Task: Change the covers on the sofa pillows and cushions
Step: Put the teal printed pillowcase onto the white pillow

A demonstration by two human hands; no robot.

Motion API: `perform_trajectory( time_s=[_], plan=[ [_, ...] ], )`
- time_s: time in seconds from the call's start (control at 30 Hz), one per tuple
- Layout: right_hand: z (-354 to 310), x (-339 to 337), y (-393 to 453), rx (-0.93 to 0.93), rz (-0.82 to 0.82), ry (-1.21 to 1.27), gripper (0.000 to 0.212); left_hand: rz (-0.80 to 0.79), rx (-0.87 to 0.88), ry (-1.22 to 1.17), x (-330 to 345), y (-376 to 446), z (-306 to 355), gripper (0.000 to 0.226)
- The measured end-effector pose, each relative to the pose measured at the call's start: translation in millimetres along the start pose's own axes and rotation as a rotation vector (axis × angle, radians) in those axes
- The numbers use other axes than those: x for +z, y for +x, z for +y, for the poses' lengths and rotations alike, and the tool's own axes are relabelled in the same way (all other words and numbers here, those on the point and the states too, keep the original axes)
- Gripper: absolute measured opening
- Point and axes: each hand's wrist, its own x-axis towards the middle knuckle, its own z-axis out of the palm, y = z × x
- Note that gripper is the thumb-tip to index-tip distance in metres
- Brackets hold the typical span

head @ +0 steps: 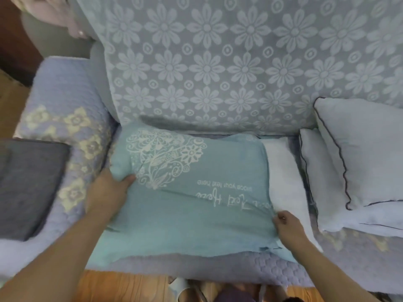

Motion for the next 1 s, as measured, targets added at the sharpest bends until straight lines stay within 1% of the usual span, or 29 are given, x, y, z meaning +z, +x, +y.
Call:
perform_trajectory(
  time_s=[0.07,0.1,0.13,0.17,0.2,0.23,0.27,0.3,0.33,0.37,0.43,0.47,0.5,0.53,0.57,0.6,0.63,0.67,0.7,0.73,0.8,0.87,0.93,0.97,1.0],
  plan=[
    [-22,37,-33,-0.069,-0.137,-0.043,0.023,0.082,-0.067,0.185,-46,30,-29,0.069],
    [-29,60,-48,-0.073,-0.249,-0.052,0.026,0.128,-0.103,0.309,-60,40,-41,0.069],
    [-38,76,-62,-0.043,-0.386,0.004,0.022,0.164,-0.092,0.439,-63,46,-47,0.071],
    [-50,88,-73,0.0,-0.502,0.089,0.015,0.171,-0.024,0.512,-56,47,-46,0.075],
    [-65,92,-80,0.033,-0.584,0.167,0.015,0.135,0.094,0.523,-41,44,-38,0.076],
    [-83,93,-79,0.062,-0.633,0.264,0.019,0.089,0.257,0.5,-18,38,-26,0.071],
    [-103,91,-70,0.065,-0.644,0.365,0.031,0.052,0.422,0.484,10,29,-14,0.063],
    [-122,87,-53,0.037,-0.659,0.477,0.047,0.044,0.535,0.486,41,19,-2,0.061],
    [-143,82,-29,0.018,-0.659,0.601,0.057,0.042,0.578,0.488,65,10,9,0.063],
    [-163,81,2,0.005,-0.635,0.737,0.06,0.057,0.581,0.48,84,4,18,0.064],
    [-203,87,67,0.017,-0.529,0.923,0.053,0.099,0.548,0.463,104,-3,25,0.062],
    [-220,92,98,0.023,-0.479,0.936,0.046,0.143,0.56,0.456,111,-9,26,0.061],
    [-236,100,124,-0.032,-0.45,0.842,0.033,0.179,0.59,0.451,116,-15,27,0.059],
    [-251,103,143,-0.137,-0.431,0.657,0.02,0.185,0.626,0.444,121,-22,30,0.059],
    [-261,103,160,-0.235,-0.419,0.469,0.014,0.174,0.654,0.438,128,-28,34,0.059],
    [-266,98,177,-0.356,-0.368,0.236,0.017,0.138,0.661,0.438,136,-34,38,0.06],
    [-264,89,193,-0.456,-0.243,0.005,0.022,0.09,0.656,0.443,145,-39,41,0.061],
    [-255,78,205,-0.531,-0.067,-0.244,0.026,0.023,0.641,0.452,155,-44,43,0.062],
    [-242,70,214,-0.562,0.051,-0.408,0.029,-0.028,0.627,0.469,165,-49,43,0.064],
    [-226,64,215,-0.539,0.096,-0.438,0.028,-0.072,0.607,0.494,173,-55,43,0.065],
    [-191,62,203,-0.448,0.064,-0.252,0.026,-0.116,0.531,0.495,180,-70,50,0.068],
    [-167,61,172,-0.372,-0.016,0.03,0.031,-0.076,0.478,0.394,176,-89,64,0.067],
    [-146,57,134,-0.287,-0.06,0.276,0.031,-0.022,0.536,0.317,174,-118,74,0.052],
    [-134,56,118,-0.241,-0.075,0.353,0.028,-0.031,0.563,0.302,175,-135,75,0.045],
    [-121,57,102,-0.202,-0.1,0.395,0.026,-0.073,0.559,0.312,176,-150,72,0.042]
  ],
)
